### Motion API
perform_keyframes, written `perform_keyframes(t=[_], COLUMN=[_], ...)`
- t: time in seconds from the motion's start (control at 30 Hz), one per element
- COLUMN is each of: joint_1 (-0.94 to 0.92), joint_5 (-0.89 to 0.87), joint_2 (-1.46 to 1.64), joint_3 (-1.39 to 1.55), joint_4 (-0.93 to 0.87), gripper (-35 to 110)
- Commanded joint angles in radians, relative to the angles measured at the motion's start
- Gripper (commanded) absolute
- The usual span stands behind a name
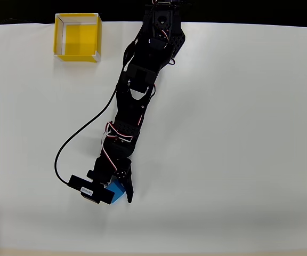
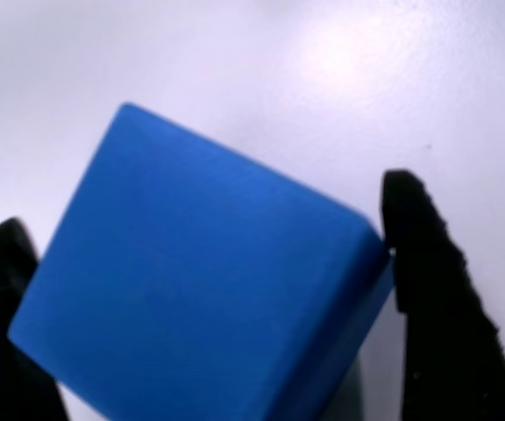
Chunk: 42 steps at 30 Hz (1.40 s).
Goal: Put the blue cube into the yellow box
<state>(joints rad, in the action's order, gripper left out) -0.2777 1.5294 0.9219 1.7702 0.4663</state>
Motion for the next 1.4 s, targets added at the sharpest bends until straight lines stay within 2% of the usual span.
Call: perform_keyframes(t=[0.0, 0.43, 0.83, 1.37], joint_1=[-0.012, -0.012, -0.015, -0.109], joint_5=[0.011, 0.017, 0.021, 0.038], joint_2=[0.054, 0.055, 0.183, 0.436], joint_3=[-0.092, -0.087, -0.087, -0.055], joint_4=[0.046, 0.043, -0.063, -0.222], gripper=[37, 24, 23, 21])
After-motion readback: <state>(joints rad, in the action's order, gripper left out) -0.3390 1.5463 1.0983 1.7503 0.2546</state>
